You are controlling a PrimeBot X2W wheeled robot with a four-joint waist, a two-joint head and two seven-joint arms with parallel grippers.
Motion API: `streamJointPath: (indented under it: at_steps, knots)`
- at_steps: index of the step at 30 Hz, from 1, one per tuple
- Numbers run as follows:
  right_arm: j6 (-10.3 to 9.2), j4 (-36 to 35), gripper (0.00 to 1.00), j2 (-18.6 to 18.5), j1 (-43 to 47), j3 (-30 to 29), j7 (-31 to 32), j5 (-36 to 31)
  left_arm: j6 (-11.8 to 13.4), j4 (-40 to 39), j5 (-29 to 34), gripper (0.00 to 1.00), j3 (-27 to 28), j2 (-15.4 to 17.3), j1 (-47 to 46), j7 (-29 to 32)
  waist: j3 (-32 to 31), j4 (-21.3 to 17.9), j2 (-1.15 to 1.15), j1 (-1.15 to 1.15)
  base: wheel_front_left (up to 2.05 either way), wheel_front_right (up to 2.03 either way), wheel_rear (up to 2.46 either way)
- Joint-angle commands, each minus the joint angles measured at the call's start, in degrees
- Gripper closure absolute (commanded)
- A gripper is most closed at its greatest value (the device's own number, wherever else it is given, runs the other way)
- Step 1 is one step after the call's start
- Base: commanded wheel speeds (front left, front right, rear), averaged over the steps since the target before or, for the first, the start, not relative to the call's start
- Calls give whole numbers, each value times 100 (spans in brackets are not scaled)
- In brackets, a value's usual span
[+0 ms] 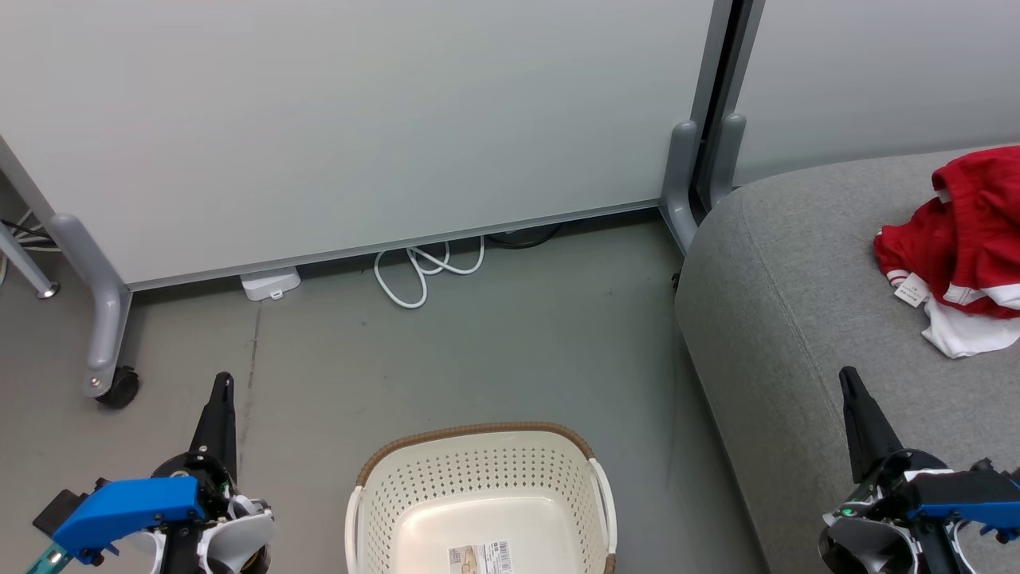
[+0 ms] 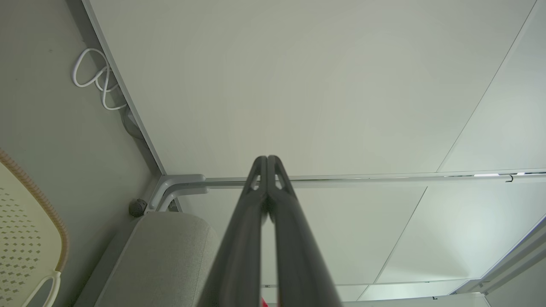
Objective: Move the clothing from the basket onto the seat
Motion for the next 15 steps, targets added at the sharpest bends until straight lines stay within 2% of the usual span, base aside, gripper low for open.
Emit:
streamJointPath:
  at_steps: [1, 15]
  knots:
    - [2, -16, 100, 15, -77, -8, 14, 14, -52, -19, -14, 100, 14, 13, -56, 22, 0, 0, 0, 0, 0, 0, 0]
    - [2, -16, 100, 14, -77, -8, 14, 14, -51, -20, -14, 100, 14, 13, -56, 22, 0, 0, 0, 0, 0, 0, 0]
